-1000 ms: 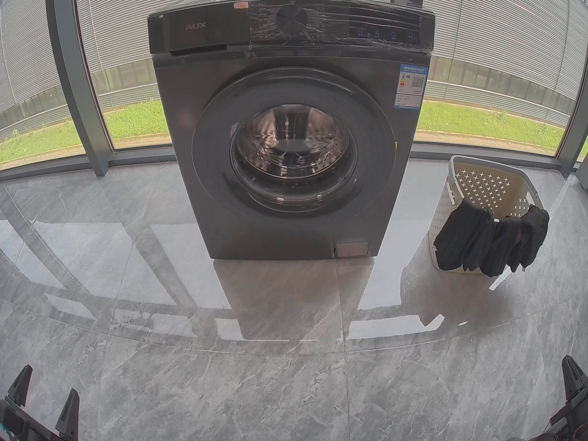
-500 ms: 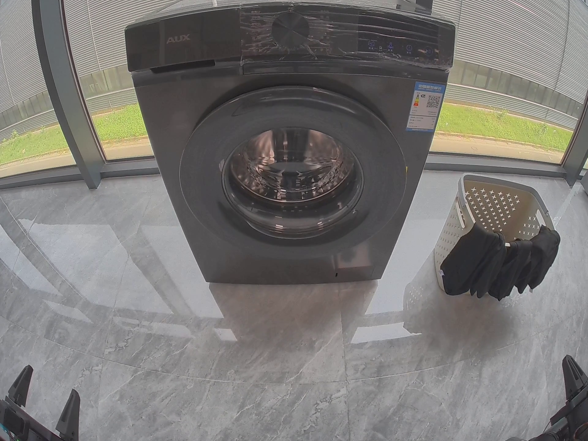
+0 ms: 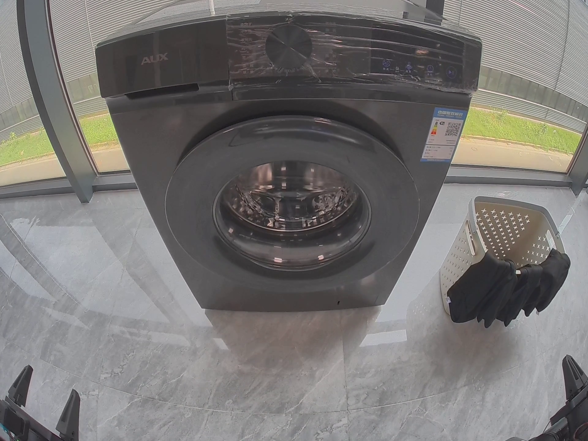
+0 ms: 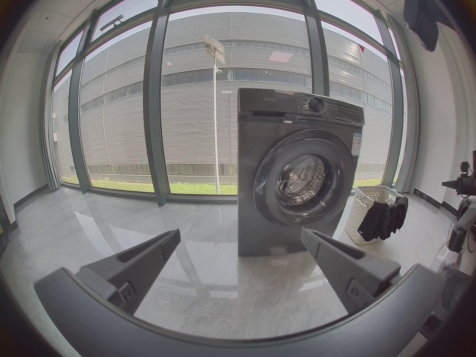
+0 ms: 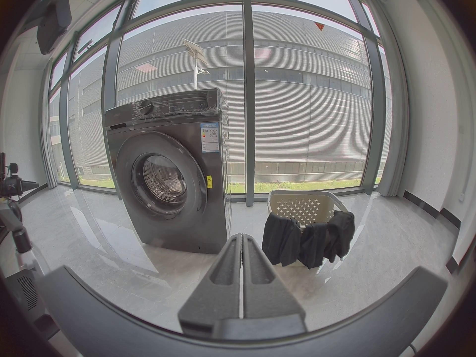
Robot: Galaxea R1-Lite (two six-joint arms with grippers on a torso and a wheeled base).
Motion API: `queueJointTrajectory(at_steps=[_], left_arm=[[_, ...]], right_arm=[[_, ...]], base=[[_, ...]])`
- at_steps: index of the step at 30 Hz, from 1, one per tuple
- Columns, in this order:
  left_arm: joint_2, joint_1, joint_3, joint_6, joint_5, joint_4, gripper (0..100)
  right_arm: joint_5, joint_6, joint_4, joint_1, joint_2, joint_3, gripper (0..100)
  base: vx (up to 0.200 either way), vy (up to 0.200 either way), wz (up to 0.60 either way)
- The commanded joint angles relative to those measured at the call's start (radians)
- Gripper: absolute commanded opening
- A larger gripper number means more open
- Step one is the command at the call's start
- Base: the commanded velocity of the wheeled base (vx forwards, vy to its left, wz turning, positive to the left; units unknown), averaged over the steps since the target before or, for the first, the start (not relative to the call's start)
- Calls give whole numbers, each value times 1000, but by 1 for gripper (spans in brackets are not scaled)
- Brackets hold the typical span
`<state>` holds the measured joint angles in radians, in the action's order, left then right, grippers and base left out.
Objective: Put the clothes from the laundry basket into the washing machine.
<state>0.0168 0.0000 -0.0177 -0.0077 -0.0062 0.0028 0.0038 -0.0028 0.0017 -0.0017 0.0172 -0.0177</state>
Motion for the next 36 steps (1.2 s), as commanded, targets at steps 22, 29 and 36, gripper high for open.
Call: queueJointTrajectory(at_steps=[22,29,36], left_arm=[[-17,0,16,-2,0,0,100],[-17,0,16,-2,0,0,100],[-17,0,16,-2,0,0,100]], right_arm=[[1,0,0,0,-17,18,0],[1,0,0,0,-17,18,0],[1,0,0,0,-17,18,0]], base=[[0,-136,0],[0,-200,0],[0,-200,0]])
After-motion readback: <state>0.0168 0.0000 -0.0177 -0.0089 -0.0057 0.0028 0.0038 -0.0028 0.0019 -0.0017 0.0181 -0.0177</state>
